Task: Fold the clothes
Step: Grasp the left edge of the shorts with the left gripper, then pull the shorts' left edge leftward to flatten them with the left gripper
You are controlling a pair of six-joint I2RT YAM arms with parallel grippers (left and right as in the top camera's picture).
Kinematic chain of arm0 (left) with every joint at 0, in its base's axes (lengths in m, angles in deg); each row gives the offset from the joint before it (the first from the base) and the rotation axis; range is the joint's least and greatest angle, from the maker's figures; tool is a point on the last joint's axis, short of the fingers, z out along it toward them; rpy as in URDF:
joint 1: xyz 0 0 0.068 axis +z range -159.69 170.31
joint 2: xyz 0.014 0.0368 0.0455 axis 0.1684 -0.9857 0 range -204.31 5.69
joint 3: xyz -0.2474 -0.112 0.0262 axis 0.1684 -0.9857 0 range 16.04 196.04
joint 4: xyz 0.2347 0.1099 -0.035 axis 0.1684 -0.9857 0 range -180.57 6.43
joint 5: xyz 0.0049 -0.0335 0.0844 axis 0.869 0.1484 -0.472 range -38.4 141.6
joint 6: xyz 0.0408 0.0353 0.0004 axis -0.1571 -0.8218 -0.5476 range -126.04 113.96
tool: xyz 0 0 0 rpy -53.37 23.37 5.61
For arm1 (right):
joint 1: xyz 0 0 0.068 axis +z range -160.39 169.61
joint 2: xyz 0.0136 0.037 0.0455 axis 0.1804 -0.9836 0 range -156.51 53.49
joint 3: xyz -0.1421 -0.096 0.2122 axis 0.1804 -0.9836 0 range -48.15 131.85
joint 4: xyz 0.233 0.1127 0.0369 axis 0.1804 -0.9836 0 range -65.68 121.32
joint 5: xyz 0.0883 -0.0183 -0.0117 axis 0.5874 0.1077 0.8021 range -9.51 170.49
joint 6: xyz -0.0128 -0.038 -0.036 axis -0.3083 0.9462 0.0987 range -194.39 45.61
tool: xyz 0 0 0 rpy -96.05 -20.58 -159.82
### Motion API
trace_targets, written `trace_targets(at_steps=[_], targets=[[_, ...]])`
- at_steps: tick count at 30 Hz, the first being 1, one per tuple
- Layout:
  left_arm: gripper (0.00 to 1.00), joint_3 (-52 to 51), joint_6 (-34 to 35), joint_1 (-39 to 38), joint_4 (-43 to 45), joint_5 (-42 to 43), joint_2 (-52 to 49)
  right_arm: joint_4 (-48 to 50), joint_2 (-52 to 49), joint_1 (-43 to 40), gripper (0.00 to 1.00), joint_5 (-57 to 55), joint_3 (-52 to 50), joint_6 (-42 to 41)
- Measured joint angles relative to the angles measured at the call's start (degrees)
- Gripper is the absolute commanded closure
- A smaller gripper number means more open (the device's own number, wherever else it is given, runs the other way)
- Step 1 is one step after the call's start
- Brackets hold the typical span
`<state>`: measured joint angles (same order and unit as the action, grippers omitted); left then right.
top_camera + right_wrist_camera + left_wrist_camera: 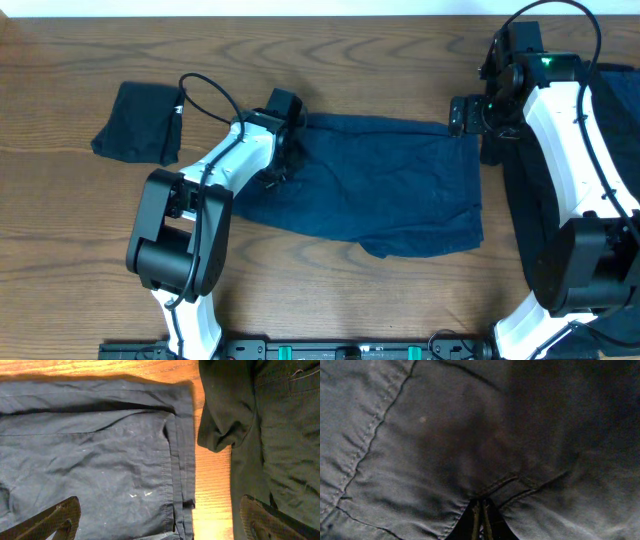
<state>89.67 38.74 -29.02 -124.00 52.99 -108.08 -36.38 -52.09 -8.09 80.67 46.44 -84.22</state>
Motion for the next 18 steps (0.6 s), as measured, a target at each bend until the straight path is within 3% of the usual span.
trace_targets(at_steps=[18], targets=[[0.94, -0.28, -5.25, 0.22, -3.61, -0.13, 1.86, -0.02, 0.00, 0.00, 0.01, 0.00, 0.00, 0.00]])
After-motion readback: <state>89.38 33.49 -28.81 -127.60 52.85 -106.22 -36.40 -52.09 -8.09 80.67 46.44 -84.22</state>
